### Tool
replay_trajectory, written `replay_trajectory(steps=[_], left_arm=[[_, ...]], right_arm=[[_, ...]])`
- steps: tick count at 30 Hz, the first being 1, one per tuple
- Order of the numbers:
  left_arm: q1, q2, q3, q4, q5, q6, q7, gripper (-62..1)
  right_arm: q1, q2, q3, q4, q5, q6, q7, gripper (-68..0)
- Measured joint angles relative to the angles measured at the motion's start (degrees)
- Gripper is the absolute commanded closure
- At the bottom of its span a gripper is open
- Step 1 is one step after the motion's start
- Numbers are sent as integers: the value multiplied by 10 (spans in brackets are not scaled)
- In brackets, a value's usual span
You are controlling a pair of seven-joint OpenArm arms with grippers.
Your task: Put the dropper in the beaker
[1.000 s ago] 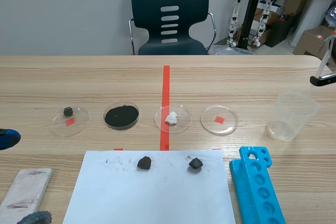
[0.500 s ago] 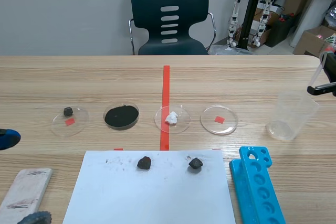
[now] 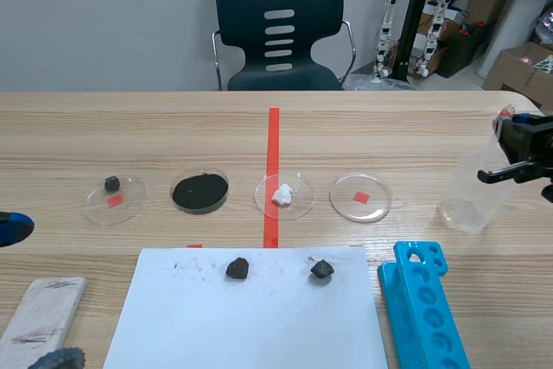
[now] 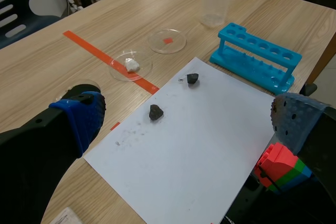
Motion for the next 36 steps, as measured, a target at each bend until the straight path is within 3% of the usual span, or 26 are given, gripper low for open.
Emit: replay_trajectory(steps=[8,11,19,21,26,28,36], left_arm=[[0,0,0,0,0,0,0,-623],[0,0,0,0,0,0,0,-623],[0,0,0,0,0,0,0,-623],[0,0,0,0,0,0,0,-623],[0,0,0,0,0,0,0,-623],[0,0,0,0,0,0,0,-623],[0,0,0,0,0,0,0,-623]], right_arm=[[1,0,-32,-17,0,0,6,-9],[1,0,-35,-17,0,0,6,-43],[1,0,-35,-17,0,0,6,-238],[1,0,-35,-17,0,0,6,-317],[1,0,-35,-17,0,0,6,-594],[1,0,-35,-17,0,0,6,-662],[1,0,-35,-17,0,0,6,-679]])
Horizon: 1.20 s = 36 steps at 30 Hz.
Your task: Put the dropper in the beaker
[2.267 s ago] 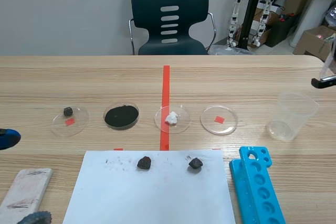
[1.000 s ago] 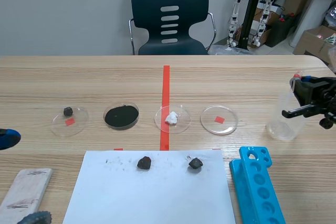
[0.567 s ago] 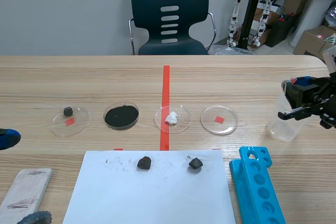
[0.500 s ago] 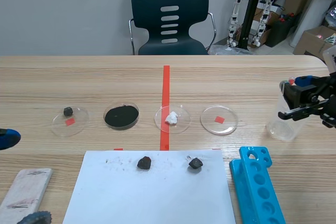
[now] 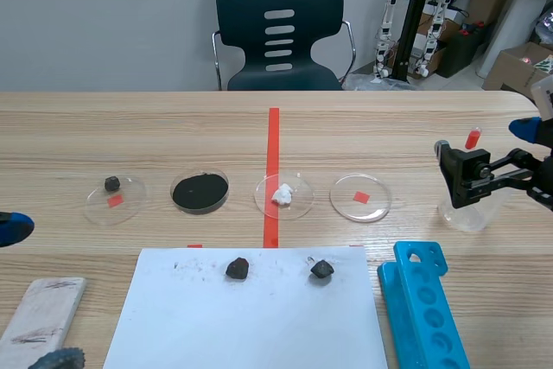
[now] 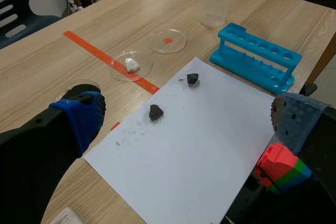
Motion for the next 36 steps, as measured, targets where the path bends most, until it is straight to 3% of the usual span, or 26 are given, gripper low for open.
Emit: replay_trajectory(steps=[36], left_arm=[[0,0,0,0,0,0,0,-623]], right_arm=[[0,0,0,0,0,0,-26,-679]])
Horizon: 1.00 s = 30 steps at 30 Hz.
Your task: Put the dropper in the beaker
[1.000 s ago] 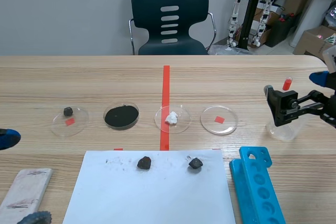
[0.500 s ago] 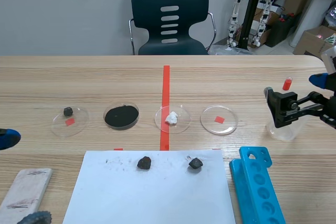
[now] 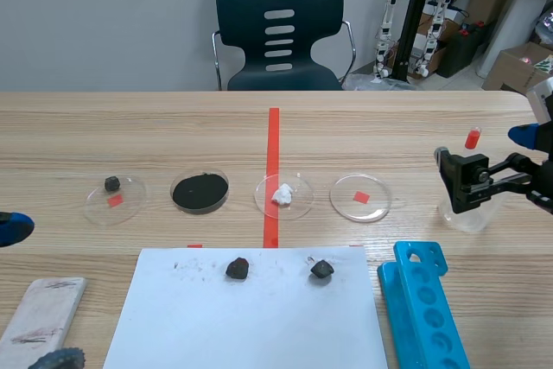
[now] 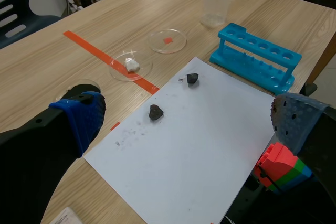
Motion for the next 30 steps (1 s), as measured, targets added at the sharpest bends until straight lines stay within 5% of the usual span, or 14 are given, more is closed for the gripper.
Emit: replay_trajectory(steps=[30], left_arm=[[0,0,0,0,0,0,0,-623]], right_arm=[[0,0,0,0,0,0,9,-679]])
